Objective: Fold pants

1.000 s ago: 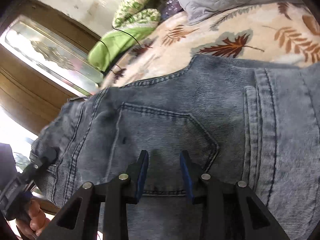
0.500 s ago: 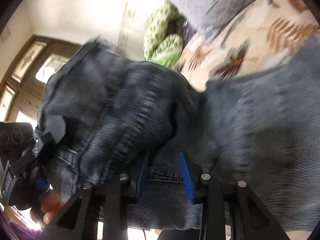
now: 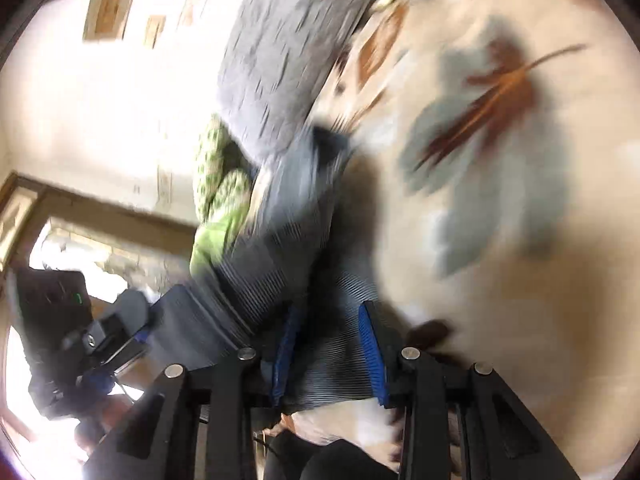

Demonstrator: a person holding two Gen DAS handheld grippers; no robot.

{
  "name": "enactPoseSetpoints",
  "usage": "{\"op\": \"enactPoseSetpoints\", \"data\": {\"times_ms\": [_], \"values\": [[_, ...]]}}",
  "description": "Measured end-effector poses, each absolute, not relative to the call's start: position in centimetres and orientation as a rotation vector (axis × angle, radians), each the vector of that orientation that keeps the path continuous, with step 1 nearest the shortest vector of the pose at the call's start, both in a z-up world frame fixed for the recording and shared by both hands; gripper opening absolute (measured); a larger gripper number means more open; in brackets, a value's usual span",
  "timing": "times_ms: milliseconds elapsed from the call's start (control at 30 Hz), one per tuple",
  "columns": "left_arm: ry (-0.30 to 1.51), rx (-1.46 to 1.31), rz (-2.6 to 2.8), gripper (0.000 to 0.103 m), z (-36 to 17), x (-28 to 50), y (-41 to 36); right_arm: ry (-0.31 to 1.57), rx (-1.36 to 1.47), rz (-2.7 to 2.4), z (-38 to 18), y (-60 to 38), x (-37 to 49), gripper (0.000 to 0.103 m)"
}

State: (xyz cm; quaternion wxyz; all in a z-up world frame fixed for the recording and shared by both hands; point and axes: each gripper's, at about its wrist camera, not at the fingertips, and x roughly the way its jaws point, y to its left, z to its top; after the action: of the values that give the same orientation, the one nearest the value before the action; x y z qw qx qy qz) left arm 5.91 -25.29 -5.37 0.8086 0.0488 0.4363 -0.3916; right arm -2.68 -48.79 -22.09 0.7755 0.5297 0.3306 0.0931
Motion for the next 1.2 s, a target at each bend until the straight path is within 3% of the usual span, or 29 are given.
{"op": "enactPoseSetpoints", "data": {"times_ms": [33,267,367,633,767,867,1000,1200], "values": [[0.882,0.12,-0.797,0.075,-4.6,5.9,-24.0,0.71,1.14,0.164,-21.7,-49.4,-3.2,0.037],[0.881,0.263,-0.533,0.075,-7.7,7.5,-19.4,0.625,0.985,0.169,-15.2,-48.1,-0.9,0.037],[0.973,0.297,-0.471,0.075,-11.2,7.7,-18.4,0.665,0.895,0.171,-13.3,-46.1,1.6,0.058],[1.085,0.315,-0.503,0.077,-16.1,6.5,-18.7,0.768,0.721,0.135,-13.4,-41.2,9.1,0.058],[1.102,0.317,-0.515,0.086,-16.9,7.4,-18.5,0.879,0.626,0.078,-16.5,-40.5,12.2,0.057],[1.169,0.241,-0.512,0.085,-16.4,8.2,-17.6,0.875,0.643,0.081,-16.4,-40.9,12.2,0.057],[1.109,0.26,-0.495,0.085,-14.5,6.5,-16.3,0.86,0.667,0.109,-14.5,-41.3,9.5,0.057],[1.125,0.304,-0.52,0.084,-15.4,4.3,-15.9,0.957,0.507,0.095,-15.4,-39.3,4.0,0.057]]}}
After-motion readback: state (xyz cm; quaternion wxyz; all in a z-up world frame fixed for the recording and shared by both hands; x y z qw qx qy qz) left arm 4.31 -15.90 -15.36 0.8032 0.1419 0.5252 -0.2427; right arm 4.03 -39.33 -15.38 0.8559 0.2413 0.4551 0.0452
